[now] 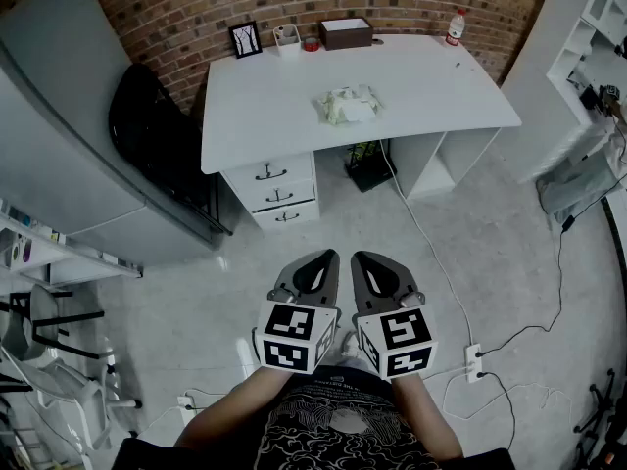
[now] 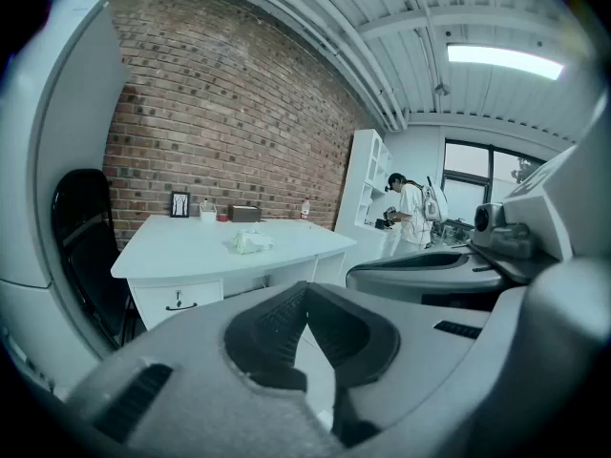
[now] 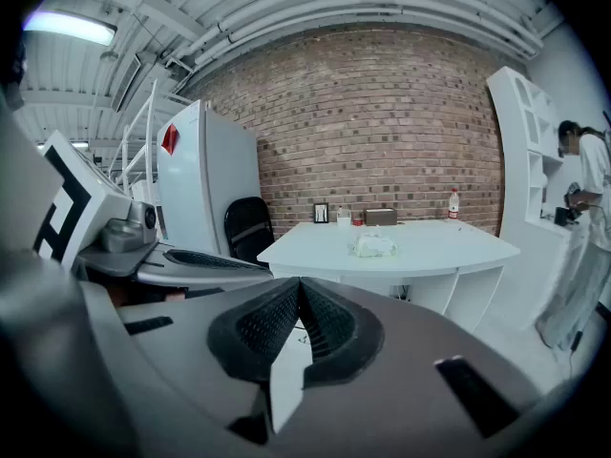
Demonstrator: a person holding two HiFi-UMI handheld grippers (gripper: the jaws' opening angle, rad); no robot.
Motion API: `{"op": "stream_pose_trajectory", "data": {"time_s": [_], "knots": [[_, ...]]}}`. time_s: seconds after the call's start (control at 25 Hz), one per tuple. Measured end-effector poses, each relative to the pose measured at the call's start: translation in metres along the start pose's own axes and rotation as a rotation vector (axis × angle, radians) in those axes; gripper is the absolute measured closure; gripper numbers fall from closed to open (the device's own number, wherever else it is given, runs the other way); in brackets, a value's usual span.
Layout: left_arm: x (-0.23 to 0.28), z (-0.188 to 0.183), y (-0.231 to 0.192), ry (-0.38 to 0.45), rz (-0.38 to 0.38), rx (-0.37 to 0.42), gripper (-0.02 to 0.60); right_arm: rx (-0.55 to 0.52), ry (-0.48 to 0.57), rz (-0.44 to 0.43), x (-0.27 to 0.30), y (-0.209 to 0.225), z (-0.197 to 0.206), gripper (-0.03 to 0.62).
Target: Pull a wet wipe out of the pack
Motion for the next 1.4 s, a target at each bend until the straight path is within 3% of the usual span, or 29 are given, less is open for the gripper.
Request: {"op": "stream_pose_trajectory", "data": {"time_s": [0.88, 1.4], "knots": [[0.054, -0.008, 0.068, -0.023, -0.073, 0.017, 0.57, 0.008, -0.024, -0.087, -0.024, 0.084, 0.01, 0.574], [0.094, -0.021, 0.057, -0.015, -0.053, 0.023, 0.57, -0.007, -0.024, -0.074, 0.003, 0.111, -0.002, 0.574]]}}
Point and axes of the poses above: the fingertips, and each gripper's own axes: x forward along the fingers, y to its right, z out of its underside, the point moved 5 cm from there along -x, backward along the fingers, and after that the axes turned 10 degrees about -z, right-handed, at the moved point
